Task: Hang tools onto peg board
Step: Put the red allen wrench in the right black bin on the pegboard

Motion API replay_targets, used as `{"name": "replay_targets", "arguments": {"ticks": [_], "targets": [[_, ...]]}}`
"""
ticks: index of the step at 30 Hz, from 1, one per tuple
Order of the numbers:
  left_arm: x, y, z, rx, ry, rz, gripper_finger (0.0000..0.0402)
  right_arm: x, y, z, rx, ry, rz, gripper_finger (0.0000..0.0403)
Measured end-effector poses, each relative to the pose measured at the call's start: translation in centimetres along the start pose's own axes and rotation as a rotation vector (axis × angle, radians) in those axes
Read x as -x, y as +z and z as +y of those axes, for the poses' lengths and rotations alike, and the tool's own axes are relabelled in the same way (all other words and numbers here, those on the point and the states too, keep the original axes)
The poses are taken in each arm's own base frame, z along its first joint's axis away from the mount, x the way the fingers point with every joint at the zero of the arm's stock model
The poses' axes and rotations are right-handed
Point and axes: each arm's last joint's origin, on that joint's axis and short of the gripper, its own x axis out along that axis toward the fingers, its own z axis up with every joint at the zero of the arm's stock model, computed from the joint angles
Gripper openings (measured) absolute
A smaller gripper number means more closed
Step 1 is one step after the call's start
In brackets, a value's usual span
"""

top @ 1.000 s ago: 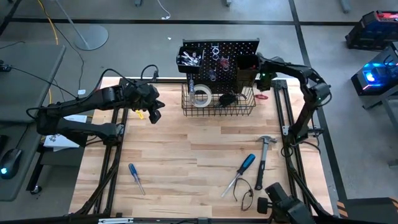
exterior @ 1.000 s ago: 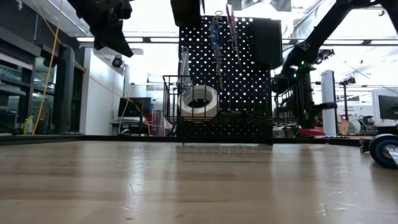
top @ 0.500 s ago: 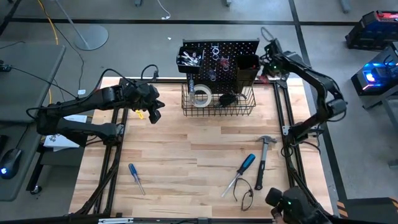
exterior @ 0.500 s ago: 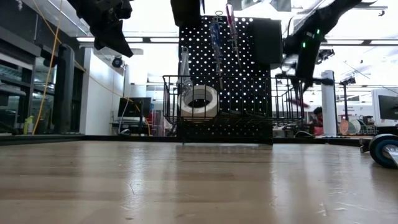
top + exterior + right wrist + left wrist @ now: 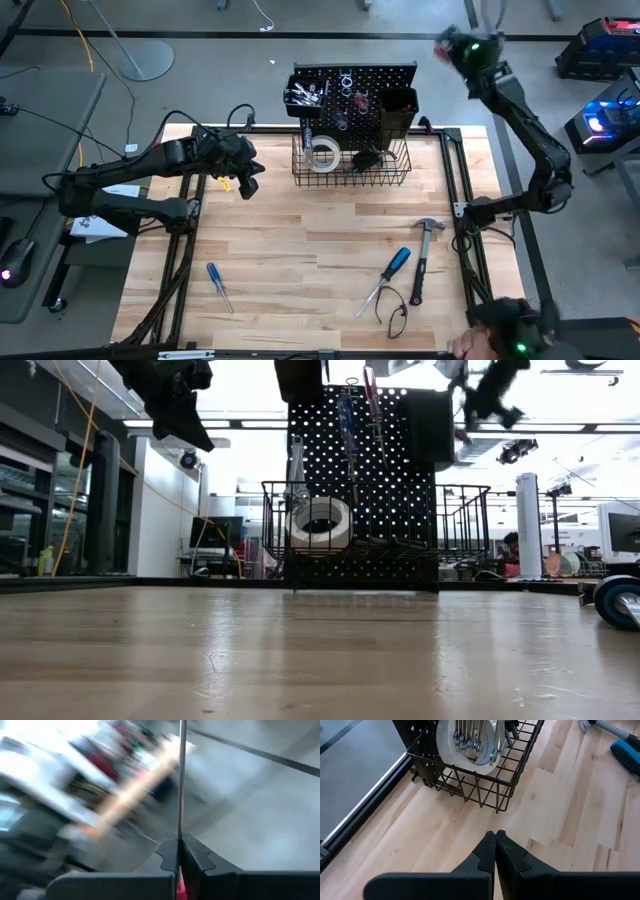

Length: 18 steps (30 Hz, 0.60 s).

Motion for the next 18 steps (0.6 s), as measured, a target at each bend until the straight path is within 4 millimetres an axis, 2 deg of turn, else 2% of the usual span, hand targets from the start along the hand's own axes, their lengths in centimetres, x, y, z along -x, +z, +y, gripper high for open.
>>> {"name": "replay_targets", "arguments": {"ticks": [5, 9, 12, 18], "targets": [[0.4, 0.0, -0.2, 0.001, -0.082, -0.006, 0.0000, 2.9, 3.9, 4.9, -0.029, 0.452, -0.152, 0.0000], [1.6, 0.1, -0.3, -0.001, -0.144, -0.055, 0.0000, 6.6, 5.1, 8.3, 0.049, 0.733, -0.161, 0.0000], [3.6, 1.3, -0.2, -0.038, -0.146, -0.147, 0.0000, 9.6, 4.5, 10.3, 0.149, 0.899, -0.117, 0.0000], [8.7, 4.6, 0.0, -0.168, -0.112, -0.364, 0.0001, 15.0, 0.5, 13.2, 0.302, 1.194, -0.021, 0.0000]]}}
